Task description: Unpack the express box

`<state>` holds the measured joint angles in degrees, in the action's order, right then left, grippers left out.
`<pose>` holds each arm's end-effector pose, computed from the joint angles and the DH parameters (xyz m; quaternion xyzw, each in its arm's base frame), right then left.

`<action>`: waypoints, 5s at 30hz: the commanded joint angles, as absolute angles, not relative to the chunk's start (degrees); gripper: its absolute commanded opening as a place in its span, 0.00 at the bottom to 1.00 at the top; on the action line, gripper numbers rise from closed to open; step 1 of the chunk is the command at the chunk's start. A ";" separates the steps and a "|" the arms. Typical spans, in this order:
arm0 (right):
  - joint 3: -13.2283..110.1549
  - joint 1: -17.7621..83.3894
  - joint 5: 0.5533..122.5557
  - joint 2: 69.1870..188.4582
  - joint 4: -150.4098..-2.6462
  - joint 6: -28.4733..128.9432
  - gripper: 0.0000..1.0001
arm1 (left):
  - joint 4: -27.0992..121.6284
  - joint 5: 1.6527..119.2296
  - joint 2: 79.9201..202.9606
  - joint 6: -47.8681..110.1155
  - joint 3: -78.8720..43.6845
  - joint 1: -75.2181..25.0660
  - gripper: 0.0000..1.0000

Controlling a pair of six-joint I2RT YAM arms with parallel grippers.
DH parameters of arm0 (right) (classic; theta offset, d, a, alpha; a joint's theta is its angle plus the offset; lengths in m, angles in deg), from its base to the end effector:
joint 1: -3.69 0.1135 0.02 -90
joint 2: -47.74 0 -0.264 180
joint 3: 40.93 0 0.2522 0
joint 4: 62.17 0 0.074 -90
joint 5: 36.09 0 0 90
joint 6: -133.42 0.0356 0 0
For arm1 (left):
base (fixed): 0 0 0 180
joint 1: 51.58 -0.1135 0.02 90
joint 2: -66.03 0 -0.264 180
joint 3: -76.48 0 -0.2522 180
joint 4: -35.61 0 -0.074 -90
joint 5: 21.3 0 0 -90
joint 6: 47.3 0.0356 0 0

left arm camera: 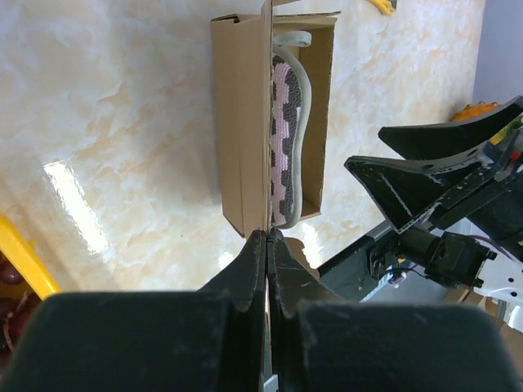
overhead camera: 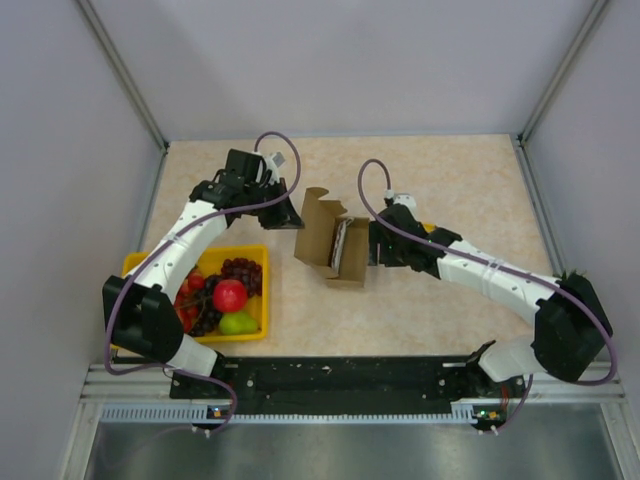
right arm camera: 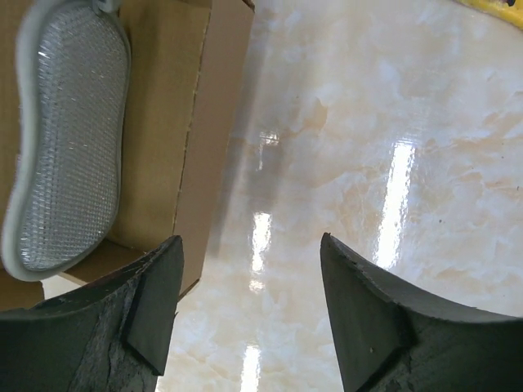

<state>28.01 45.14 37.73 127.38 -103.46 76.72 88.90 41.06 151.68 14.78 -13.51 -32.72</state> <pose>0.2217 0.1825 0.2411 -0.0208 0.9370 0.0900 0.3370 0.2982 -0.1193 0.3163 0.0117 0.9131 -0.3405 0.2238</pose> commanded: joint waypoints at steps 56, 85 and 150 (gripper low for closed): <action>49.20 50.09 37.48 149.17 -112.23 77.08 0.56 | 86.11 48.05 146.63 -0.10 -21.56 -32.68 0.00; 53.07 51.50 37.22 152.85 -111.44 76.47 0.54 | 85.76 45.41 148.48 0.78 -21.21 -32.68 0.20; 53.95 51.59 36.07 155.76 -112.67 77.70 0.45 | 85.40 44.62 149.18 0.69 -22.79 -32.68 0.20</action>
<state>50.80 50.56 37.82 154.48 -110.94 76.65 87.48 46.29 150.33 1.73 -22.39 -32.72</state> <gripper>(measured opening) 0.449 0.197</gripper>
